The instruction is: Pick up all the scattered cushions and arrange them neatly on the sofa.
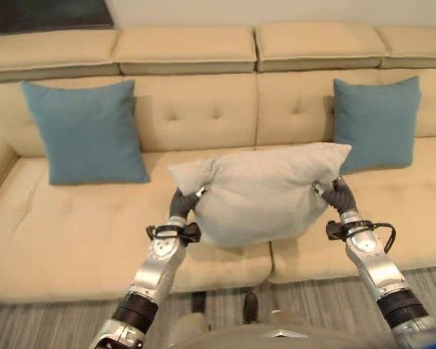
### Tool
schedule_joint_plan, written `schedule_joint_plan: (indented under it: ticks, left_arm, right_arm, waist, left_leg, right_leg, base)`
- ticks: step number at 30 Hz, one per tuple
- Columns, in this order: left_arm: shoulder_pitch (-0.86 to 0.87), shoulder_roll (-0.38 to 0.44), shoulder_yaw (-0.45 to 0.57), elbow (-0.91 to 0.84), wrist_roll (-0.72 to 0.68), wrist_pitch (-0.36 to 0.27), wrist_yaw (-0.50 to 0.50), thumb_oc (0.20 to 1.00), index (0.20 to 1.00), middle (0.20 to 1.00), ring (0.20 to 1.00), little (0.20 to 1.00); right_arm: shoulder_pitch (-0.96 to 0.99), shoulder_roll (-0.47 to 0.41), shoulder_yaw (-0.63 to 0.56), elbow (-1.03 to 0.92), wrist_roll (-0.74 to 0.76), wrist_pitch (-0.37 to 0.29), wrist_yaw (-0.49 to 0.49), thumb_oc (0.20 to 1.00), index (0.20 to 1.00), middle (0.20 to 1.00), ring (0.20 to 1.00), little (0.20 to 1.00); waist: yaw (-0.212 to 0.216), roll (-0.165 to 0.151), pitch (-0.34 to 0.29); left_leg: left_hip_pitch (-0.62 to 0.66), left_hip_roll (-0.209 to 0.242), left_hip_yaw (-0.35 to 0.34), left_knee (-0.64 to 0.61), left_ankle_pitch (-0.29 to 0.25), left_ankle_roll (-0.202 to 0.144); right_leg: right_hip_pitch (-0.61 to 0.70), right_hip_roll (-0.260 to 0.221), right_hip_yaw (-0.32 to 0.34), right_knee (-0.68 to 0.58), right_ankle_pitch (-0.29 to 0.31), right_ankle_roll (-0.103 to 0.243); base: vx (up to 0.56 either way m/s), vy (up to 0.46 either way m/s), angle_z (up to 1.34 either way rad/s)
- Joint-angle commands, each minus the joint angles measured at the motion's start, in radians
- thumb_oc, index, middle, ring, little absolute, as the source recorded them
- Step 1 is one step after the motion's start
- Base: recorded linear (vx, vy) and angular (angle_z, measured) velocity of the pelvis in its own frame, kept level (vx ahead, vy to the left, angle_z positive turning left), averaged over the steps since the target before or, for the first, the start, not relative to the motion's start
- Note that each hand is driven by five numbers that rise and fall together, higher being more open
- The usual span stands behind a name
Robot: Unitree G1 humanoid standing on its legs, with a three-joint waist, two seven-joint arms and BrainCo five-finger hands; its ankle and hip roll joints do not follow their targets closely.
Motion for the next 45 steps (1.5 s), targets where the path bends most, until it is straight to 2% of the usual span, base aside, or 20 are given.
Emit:
schedule_joint_plan:
  ticks: [1, 9, 14, 18, 24, 32, 40, 45]
  left_arm:
    - [-0.106, 0.031, -0.001, -0.123, 0.022, -0.096, -0.014, 0.200, 0.200, 0.200, 0.200, 0.200]
    - [-0.265, 0.041, -0.012, -0.102, 0.041, -0.106, 0.053, 0.200, 0.200, 0.200, 0.200, 0.200]
    - [-0.434, 0.026, -0.031, -0.027, 0.030, -0.126, 0.129, 0.200, 0.200, 0.200, 0.200, 0.200]
    - [-0.641, 0.068, -0.068, 0.111, 0.011, -0.149, 0.205, 0.200, 0.200, 0.200, 0.200, 0.200]
    - [-0.896, 0.124, -0.121, 0.302, -0.041, -0.175, 0.266, 0.200, 0.200, 0.200, 0.200, 0.200]
    - [-1.030, 0.130, -0.161, 0.395, -0.055, -0.177, 0.266, 0.200, 0.200, 0.200, 0.200, 0.200]
    - [-1.061, 0.088, -0.180, 0.420, -0.050, -0.178, 0.273, 0.200, 0.200, 0.200, 0.200, 0.200]
    - [-1.099, 0.072, -0.197, 0.469, -0.064, -0.176, 0.265, 0.200, 0.200, 0.200, 0.200, 0.200]
  right_arm:
    - [-0.100, 0.016, -0.007, -0.071, -0.018, -0.079, -0.012, 0.200, 0.200, 0.200, 0.200, 0.200]
    - [-0.227, -0.017, 0.014, -0.018, -0.011, -0.070, -0.047, 0.200, 0.200, 0.200, 0.200, 0.200]
    - [-0.383, -0.036, 0.068, 0.039, -0.008, -0.062, -0.088, 0.200, 0.200, 0.200, 0.200, 0.200]
    - [-0.605, -0.059, 0.152, 0.129, 0.014, -0.058, -0.134, 0.200, 0.200, 0.200, 0.200, 0.200]
    - [-0.888, -0.083, 0.247, 0.279, 0.058, -0.060, -0.186, 0.200, 0.200, 0.200, 0.200, 0.200]
    - [-1.024, -0.081, 0.290, 0.370, 0.075, -0.061, -0.208, 0.200, 0.200, 0.200, 0.200, 0.200]
    - [-1.063, -0.060, 0.319, 0.435, 0.062, -0.057, -0.207, 0.200, 0.200, 0.200, 0.200, 0.200]
    - [-1.121, -0.057, 0.355, 0.539, 0.058, -0.051, -0.207, 0.200, 0.200, 0.200, 0.200, 0.200]
  waist:
    - [0.056, -0.032, -0.061]
    - [0.053, -0.022, -0.070]
    - [0.046, -0.010, -0.035]
    - [0.039, -0.008, 0.016]
    - [0.040, -0.014, 0.048]
    - [0.039, -0.007, 0.051]
    - [0.044, -0.001, 0.065]
    - [0.051, 0.002, 0.086]
  left_leg:
    - [0.044, -0.030, 0.061, 0.042, -0.084, -0.011]
    - [0.075, -0.038, 0.092, 0.015, -0.097, -0.008]
    - [0.051, -0.034, 0.098, 0.022, -0.094, -0.014]
    - [-0.053, -0.019, 0.106, 0.052, -0.081, -0.017]
    - [-0.212, -0.009, 0.088, 0.069, -0.034, -0.021]
    - [-0.294, -0.013, 0.065, 0.019, 0.017, -0.031]
    - [-0.325, -0.020, 0.055, 0.014, 0.023, -0.038]
    - [-0.352, -0.022, 0.049, 0.011, 0.032, -0.045]
  right_leg:
    - [0.012, -0.156, 0.016, 0.040, 0.000, 0.178]
    - [0.024, -0.172, 0.024, 0.011, 0.008, 0.192]
    - [-0.008, -0.173, 0.024, 0.007, 0.018, 0.195]
    - [-0.123, -0.161, 0.043, 0.015, 0.048, 0.199]
    - [-0.306, -0.150, 0.059, 0.056, 0.085, 0.196]
    - [-0.399, -0.149, 0.051, 0.048, 0.113, 0.197]
    - [-0.429, -0.154, 0.041, 0.040, 0.120, 0.197]
    - [-0.450, -0.154, 0.034, 0.032, 0.133, 0.201]
  base:
    - [0.16, 0.131, -0.25]
    - [0.07, 0.030, -0.04]
    - [-0.04, -0.010, -0.02]
    - [-0.17, -0.035, -0.20]
    - [-0.12, -0.029, -0.15]
    - [0.00, -0.002, 0.00]
    - [0.01, -0.003, 0.03]
    - [0.00, -0.016, 0.03]
